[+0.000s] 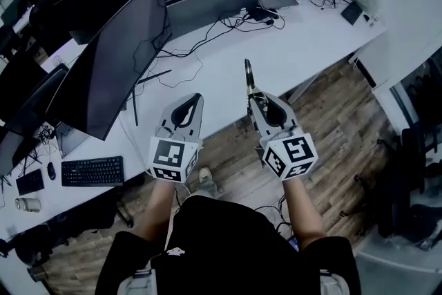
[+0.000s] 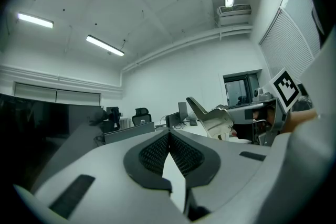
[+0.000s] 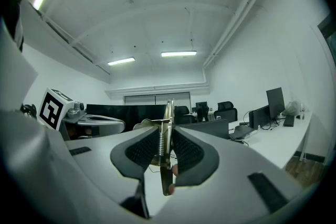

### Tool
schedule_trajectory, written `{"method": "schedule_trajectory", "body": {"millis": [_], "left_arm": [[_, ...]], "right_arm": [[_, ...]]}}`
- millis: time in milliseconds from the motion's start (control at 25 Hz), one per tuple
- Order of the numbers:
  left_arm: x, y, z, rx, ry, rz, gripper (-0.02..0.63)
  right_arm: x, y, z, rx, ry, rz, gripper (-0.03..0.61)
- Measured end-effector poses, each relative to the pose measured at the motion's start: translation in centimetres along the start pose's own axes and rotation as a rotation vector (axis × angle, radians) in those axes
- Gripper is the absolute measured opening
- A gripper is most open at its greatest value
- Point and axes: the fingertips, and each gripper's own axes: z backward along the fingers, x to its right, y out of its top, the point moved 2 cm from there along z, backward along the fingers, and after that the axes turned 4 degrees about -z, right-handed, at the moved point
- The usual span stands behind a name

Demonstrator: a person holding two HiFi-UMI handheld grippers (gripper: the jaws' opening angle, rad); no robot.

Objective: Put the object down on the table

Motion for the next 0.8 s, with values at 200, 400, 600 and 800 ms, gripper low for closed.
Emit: {"method": "schedule_trajectory", "body": {"millis": [200, 400, 600, 800], "left_arm": [[-3.7, 0.0, -3.1, -0.009, 0.009, 0.006, 0.014], [-7.6, -0.9, -5.3, -0.026, 0.020, 0.017, 0.014], [-11.0, -2.1, -7.2, -0.045, 0.018, 0.034, 0.014], [-13.9, -3.1, -8.7, -0.062, -0.003, 0.022, 0.014]], "right_arm": [[1.3, 0.4, -4.6, -0.016, -0.002, 0.004, 0.097], [1.6, 0.2, -9.3, -0.026, 0.005, -0.002, 0.097], [1.8, -0.2, -13.5, -0.035, -0.006, -0.018, 0.097], [1.3, -0.5, -17.2, -0.049, -0.018, -0.017, 0.097]]}}
